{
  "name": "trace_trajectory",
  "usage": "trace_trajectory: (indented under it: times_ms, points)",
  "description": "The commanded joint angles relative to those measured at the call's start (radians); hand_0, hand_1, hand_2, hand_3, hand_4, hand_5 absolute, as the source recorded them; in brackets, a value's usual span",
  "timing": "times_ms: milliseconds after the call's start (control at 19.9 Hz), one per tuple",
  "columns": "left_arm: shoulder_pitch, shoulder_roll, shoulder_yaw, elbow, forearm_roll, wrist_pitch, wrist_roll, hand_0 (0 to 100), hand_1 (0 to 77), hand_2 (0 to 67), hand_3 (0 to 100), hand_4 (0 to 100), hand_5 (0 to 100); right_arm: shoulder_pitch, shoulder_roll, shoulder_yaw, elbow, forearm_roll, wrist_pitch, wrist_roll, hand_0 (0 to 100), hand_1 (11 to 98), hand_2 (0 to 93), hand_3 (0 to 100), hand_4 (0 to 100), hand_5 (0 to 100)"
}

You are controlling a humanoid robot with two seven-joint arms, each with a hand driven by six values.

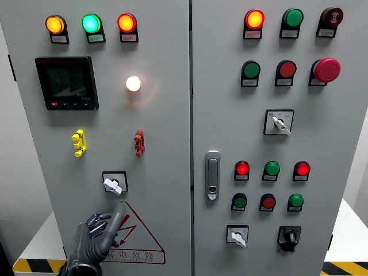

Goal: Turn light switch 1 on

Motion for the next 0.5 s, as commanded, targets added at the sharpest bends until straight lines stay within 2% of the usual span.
trace_trajectory:
  times_ms: [0,100,201,251,351,451]
  points:
    - [0.047,0.039,0.038,0.010,-0.100,-0.055,-0.091,0,47.8,50.3,95,99,75,0.000,0.0001,0.000,0.000,0.000,0.000,-0.001,0,22.4,0.0,11,23,15]
    - [0.111,0.067,0.074,0.023,-0.114,-0.111,-0.157,0,45.3,50.3,96,100,76,0.000,0.0001,0.000,0.000,0.000,0.000,-0.001,0,22.4,0.0,11,23,15]
    - [0.165,0.106,0.100,0.082,-0.117,-0.135,-0.202,0,43.6,50.4,97,100,76,0.000,0.0001,0.000,0.000,0.000,0.000,0.000,0,22.4,0.0,11,23,15]
    - [0.180,0.128,0.120,0.113,-0.137,-0.135,-0.201,0,42.1,50.4,97,100,76,0.001,0.0001,0.000,0.000,0.000,0.000,0.000,0,22.4,0.0,11,23,15]
    - [0.185,0.160,0.166,0.222,-0.253,-0.135,-0.207,0,40.0,49.7,96,100,77,0.000,0.0001,0.000,0.000,0.000,0.000,0.000,0,22.4,0.0,11,23,15]
    - [0.187,0.177,0.225,0.338,-0.379,-0.138,-0.228,0,41.2,49.0,95,100,76,0.000,0.0001,0.000,0.000,0.000,0.000,-0.001,0,22.4,0.0,11,23,15]
